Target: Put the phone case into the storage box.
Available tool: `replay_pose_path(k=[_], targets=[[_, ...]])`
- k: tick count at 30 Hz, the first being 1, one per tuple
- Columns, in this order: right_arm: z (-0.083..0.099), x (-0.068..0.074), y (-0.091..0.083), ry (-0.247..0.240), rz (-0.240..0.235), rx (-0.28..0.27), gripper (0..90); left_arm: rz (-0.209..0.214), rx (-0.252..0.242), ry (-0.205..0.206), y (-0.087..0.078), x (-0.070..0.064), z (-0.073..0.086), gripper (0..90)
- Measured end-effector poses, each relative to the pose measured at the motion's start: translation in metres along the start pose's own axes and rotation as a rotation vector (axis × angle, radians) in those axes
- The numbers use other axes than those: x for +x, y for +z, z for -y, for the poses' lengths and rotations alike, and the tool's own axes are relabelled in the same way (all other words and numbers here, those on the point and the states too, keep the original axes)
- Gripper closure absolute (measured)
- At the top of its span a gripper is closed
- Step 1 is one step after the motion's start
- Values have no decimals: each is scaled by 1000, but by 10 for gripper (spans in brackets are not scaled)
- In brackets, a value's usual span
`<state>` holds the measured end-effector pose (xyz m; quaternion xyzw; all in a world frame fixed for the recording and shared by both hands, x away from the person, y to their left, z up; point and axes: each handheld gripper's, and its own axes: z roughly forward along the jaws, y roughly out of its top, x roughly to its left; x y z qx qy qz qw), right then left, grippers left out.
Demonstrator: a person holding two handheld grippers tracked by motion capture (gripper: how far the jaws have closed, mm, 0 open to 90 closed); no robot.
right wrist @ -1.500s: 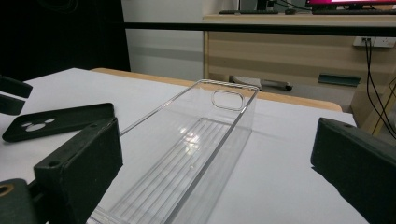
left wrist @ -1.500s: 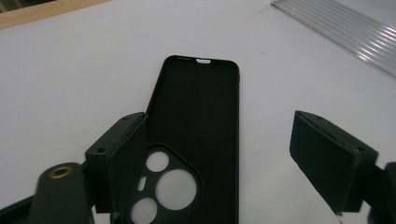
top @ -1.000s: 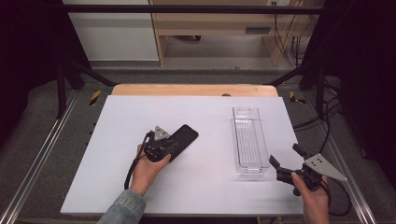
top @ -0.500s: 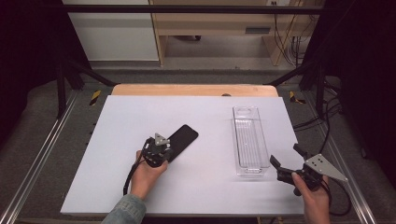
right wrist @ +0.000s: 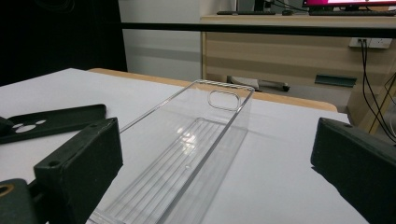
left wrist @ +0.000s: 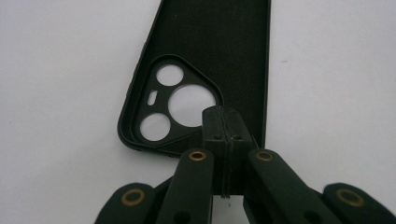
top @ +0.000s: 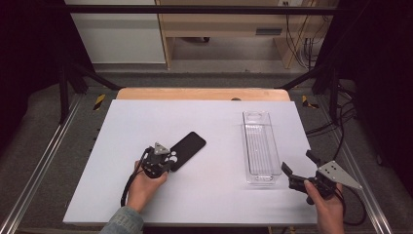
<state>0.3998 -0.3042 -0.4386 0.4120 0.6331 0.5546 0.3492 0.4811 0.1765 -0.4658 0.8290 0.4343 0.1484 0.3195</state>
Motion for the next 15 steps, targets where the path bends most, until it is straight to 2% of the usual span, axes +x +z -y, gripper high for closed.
replay_pose_path(k=[6,10,15], targets=[[0,0,0,-2,1,0,25,18,19,11,-12,3,12,900],[0,1,0,-3,1,2,25,32,42,31,-27,6,26,900],[0,2,0,-8,4,5,25,44,59,31,-40,8,39,900]])
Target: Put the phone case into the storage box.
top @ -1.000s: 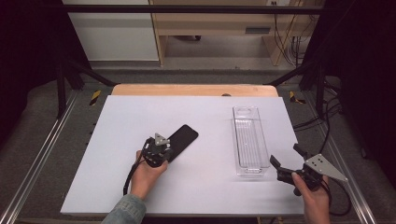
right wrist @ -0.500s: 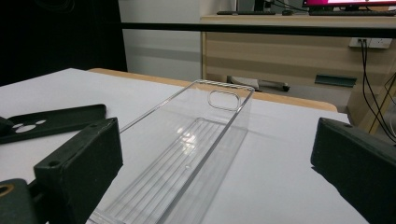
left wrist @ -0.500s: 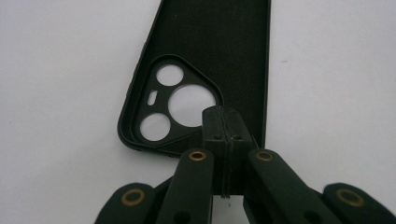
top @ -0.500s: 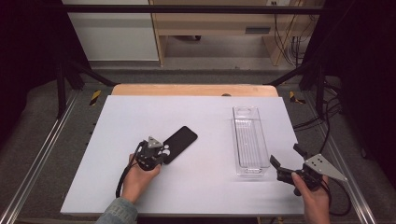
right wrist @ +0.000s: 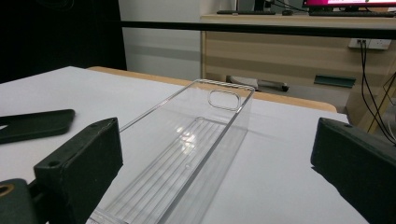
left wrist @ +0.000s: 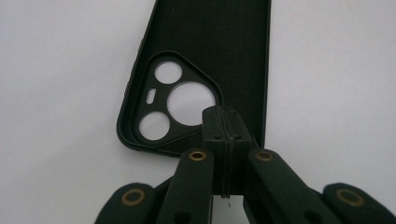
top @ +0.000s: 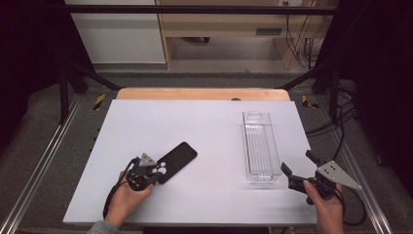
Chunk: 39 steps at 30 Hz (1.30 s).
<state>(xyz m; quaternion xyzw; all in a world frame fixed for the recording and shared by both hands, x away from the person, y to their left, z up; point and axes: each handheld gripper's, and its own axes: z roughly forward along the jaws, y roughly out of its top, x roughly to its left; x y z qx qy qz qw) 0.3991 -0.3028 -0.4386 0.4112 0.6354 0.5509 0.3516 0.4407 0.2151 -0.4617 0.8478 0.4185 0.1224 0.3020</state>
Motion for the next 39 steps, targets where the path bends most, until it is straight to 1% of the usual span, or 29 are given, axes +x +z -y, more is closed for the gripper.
replay_pose_path(k=[7,10,13,14,15,17,19,26,39], targets=[[0,1,0,-1,2,2,25,17,12,-11,-19,3,23,900],[0,2,0,2,2,0,25,17,34,8,-28,1,31,900],[0,3,0,-3,0,0,25,17,51,17,-35,2,39,900],[0,4,0,-3,0,1,25,22,56,13,-39,3,43,900],[0,4,0,-3,1,1,25,22,56,13,-39,3,43,900],[0,4,0,-2,2,0,25,29,54,-2,-42,7,48,900],[0,3,0,-2,4,-1,25,29,52,-10,-43,8,49,900],[0,2,1,-1,7,1,25,38,45,-12,-43,8,51,900],[1,3,2,0,3,4,25,30,51,1,-43,6,50,900]])
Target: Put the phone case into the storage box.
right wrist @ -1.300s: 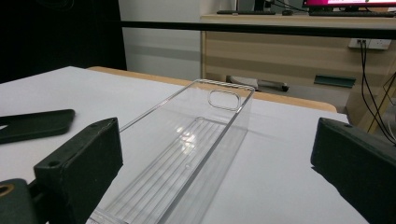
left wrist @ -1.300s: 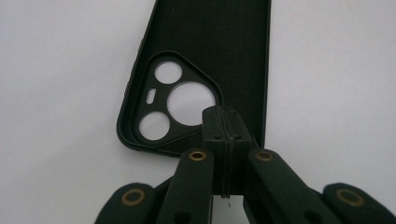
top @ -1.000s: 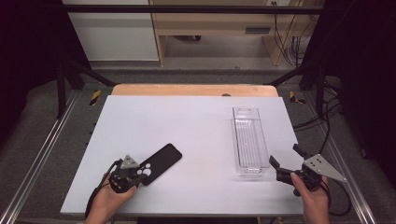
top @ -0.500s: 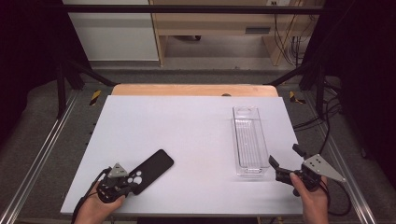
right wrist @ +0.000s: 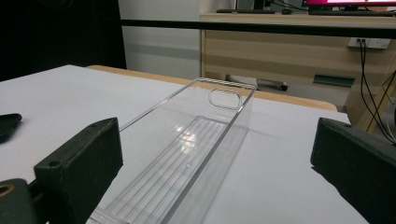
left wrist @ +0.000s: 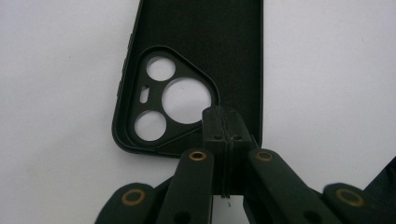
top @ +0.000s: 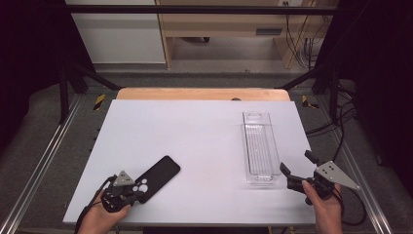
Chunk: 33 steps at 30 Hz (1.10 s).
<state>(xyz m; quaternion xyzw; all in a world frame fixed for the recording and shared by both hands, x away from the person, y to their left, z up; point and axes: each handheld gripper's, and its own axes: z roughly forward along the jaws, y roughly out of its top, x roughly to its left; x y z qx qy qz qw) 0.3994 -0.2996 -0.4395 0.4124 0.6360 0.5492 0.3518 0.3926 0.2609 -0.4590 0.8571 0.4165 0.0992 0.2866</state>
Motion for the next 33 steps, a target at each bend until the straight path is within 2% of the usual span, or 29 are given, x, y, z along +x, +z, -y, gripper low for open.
replay_pose_path(k=[9,19,24,25,26,27,28,31,32,33], targets=[[0,0,0,-1,-1,1,25,-4,-5,2,-1,1,-2,900],[0,0,0,-4,0,2,25,-33,-72,36,-10,2,-14,888],[0,1,0,-4,-1,5,25,-56,-106,49,-13,5,-23,727],[0,1,0,-4,-1,5,25,-66,-116,51,-13,6,-24,727],[0,0,0,-3,1,4,25,-75,-127,49,-14,7,-25,607],[0,0,0,-3,1,4,25,-83,-136,49,-14,7,-27,607],[0,-1,0,1,3,0,25,-87,-141,48,-15,8,-28,478],[0,-1,-1,2,4,-3,25,-97,-155,44,-13,11,-32,299],[0,-1,-1,2,4,-3,25,-97,-155,39,-12,11,-33,299],[0,-1,-1,2,4,-2,25,-97,-152,37,-10,11,-34,226]])
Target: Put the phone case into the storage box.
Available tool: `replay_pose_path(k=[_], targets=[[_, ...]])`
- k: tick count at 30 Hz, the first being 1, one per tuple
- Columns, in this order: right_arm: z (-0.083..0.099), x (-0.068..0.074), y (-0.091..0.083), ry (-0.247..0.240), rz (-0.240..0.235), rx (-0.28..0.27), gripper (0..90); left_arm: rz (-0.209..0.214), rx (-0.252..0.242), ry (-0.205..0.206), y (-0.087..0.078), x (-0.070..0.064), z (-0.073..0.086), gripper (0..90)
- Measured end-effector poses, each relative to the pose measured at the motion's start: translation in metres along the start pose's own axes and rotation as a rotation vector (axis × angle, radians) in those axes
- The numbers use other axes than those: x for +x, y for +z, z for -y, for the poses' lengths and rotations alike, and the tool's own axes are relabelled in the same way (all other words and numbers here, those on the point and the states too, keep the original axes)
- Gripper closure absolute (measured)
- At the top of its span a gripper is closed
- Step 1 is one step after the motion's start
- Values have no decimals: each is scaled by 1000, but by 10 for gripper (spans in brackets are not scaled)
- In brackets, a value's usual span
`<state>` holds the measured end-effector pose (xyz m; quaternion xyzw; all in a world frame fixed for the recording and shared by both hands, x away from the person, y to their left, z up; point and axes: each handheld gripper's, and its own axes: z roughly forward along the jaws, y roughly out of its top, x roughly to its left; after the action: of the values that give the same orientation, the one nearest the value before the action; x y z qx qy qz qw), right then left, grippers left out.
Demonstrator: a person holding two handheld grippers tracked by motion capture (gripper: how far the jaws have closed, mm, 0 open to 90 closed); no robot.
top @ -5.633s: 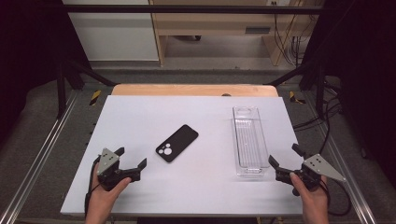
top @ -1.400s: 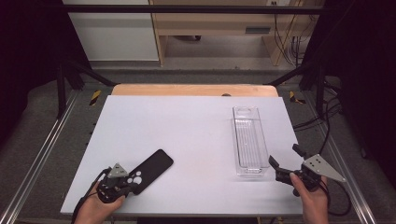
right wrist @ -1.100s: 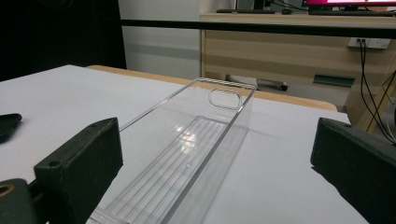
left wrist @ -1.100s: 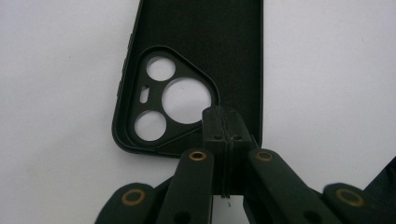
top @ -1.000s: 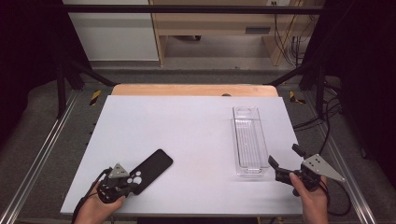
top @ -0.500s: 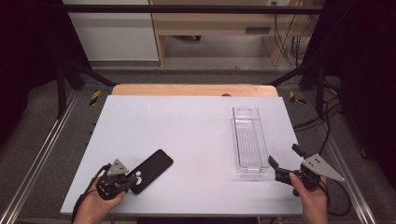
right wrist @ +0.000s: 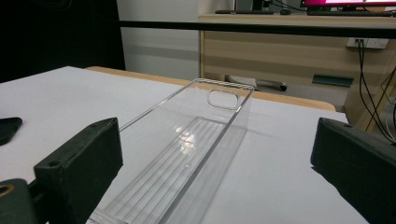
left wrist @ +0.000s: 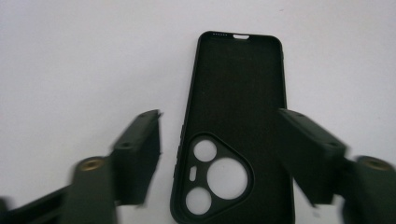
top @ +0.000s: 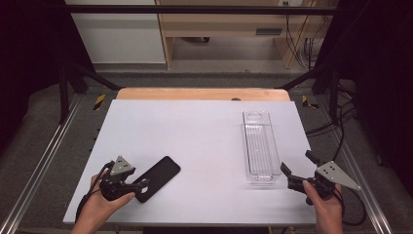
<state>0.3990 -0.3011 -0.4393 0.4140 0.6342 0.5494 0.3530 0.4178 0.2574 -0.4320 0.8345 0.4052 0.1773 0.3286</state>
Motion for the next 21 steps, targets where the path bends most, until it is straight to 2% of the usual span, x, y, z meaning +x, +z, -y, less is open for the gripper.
replay_pose_path(k=[4,7,12,18,21], targets=[[0,1,0,-3,-6,1,25,7,7,6,4,0,0,41],[0,1,1,-3,-6,3,25,17,13,3,7,2,3,46],[0,2,2,-8,-8,6,25,51,38,22,15,4,9,57],[0,2,1,-7,-9,3,25,37,56,-18,24,7,18,50],[0,2,1,-7,-10,2,25,58,60,-21,26,7,21,49]])
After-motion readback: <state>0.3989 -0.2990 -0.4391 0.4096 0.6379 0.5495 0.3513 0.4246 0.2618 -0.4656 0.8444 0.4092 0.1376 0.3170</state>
